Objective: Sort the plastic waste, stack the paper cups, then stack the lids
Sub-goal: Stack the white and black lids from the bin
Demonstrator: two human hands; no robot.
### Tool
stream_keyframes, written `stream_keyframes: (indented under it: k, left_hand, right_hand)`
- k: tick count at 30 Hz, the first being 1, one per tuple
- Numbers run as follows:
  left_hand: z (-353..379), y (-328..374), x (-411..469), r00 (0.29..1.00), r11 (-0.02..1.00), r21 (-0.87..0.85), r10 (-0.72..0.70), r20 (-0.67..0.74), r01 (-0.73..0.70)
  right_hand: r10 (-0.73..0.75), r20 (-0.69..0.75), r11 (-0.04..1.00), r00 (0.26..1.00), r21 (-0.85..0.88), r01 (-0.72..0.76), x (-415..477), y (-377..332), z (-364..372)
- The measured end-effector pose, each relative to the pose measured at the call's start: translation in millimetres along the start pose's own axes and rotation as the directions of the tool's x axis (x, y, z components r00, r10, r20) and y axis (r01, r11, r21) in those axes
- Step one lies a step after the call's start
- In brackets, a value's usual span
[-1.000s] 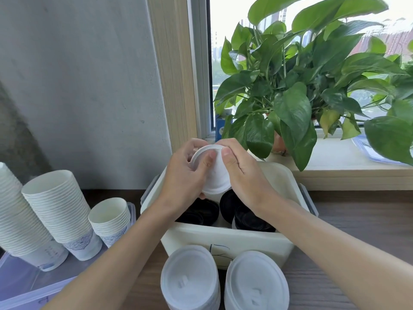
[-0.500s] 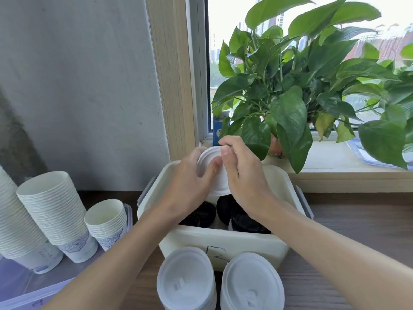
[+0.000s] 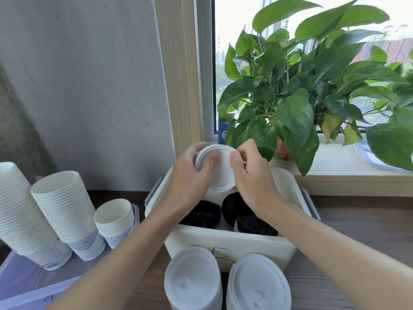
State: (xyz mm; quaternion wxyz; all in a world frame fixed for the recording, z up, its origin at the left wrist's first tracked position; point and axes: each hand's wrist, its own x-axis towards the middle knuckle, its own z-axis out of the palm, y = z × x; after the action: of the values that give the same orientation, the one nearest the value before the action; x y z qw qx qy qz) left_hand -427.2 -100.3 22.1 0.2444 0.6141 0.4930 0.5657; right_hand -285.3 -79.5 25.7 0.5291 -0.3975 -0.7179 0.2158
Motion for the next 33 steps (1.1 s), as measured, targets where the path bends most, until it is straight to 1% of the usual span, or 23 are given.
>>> stream_keyframes:
  k: [1, 4, 8, 13, 17, 19, 21, 22, 23, 24, 25, 27, 28, 30, 31, 33]
  left_hand:
    - [-1, 0, 0, 1.000, 1.000, 0.009, -0.018, -0.002, 0.018]
    - [-1, -1, 1, 1.000, 0.999, 0.052, -0.008, 0.024, 0.006]
    - [0, 3, -3, 0.995, 0.995, -0.061, -0.078, 0.063, 0.082]
    - [0, 5, -3, 0.993, 0.989, -0.104, -0.104, 0.060, 0.110]
    - [-1, 4, -3, 0.993, 0.993, -0.051, -0.103, 0.057, 0.106]
    - [-5, 5, 0, 0.996, 0.996, 0.050, -0.080, 0.049, 0.078]
    - [-15, 3, 5, 0.997, 0.974, 0.221, -0.067, 0.046, 0.055]
    - [-20, 0, 9, 0.996, 0.958, 0.280, -0.078, 0.036, 0.065]
    - [-26, -4, 11, 0.995, 0.949, 0.302, -0.098, 0.022, 0.087]
    - [-30, -7, 12, 0.993, 0.945, 0.308, -0.121, 0.010, 0.112]
    - [-31, -10, 12, 0.991, 0.940, 0.316, -0.136, 0.003, 0.128]
    - [-29, -13, 10, 0.989, 0.935, 0.327, -0.150, 0.009, 0.139]
    - [-27, -14, 10, 0.988, 0.935, 0.327, -0.153, 0.018, 0.138]
    - [-25, -16, 11, 0.987, 0.931, 0.338, -0.156, 0.030, 0.137]
    - [-26, -16, 12, 0.987, 0.929, 0.344, -0.159, 0.031, 0.139]
    - [-27, -17, 13, 0.986, 0.924, 0.354, -0.166, 0.029, 0.145]
  right_hand:
    - [0.008, 0.021, 1.000, 1.000, -0.003, -0.008, -1, -1, 0]
    - [-0.025, 0.061, 1.000, 0.998, -0.007, 0.025, -2, -2, 1]
    - [-0.004, 0.110, 1.000, 0.994, 0.003, 0.004, -1, 3, 3]
    - [0.005, 0.154, 0.999, 0.988, 0.045, -0.012, 0, 7, 5]
    - [0.004, 0.195, 0.997, 0.981, 0.076, -0.020, -2, 4, 3]
    - [0.054, 0.275, 0.995, 0.960, 0.065, -0.075, -3, -2, -5]
    - [0.164, 0.374, 0.973, 0.913, 0.089, -0.211, 1, 2, -14]
    - [0.221, 0.418, 0.959, 0.881, 0.072, -0.275, 4, 9, -18]
    - [0.265, 0.455, 0.953, 0.850, 0.010, -0.303, 7, 17, -21]
    - [0.293, 0.492, 0.954, 0.820, -0.093, -0.285, 10, 25, -24]
    - [0.308, 0.538, 0.951, 0.785, -0.205, -0.233, 12, 32, -26]
    - [0.309, 0.662, 0.927, 0.683, -0.370, -0.061, 14, 41, -29]
    - [0.308, 0.717, 0.913, 0.625, -0.407, 0.016, 15, 44, -29]
    - [0.330, 0.787, 0.891, 0.521, -0.441, 0.103, 15, 47, -28]
    - [0.343, 0.809, 0.886, 0.478, -0.447, 0.121, 15, 47, -27]
    - [0.373, 0.826, 0.878, 0.422, -0.461, 0.128, 16, 48, -28]
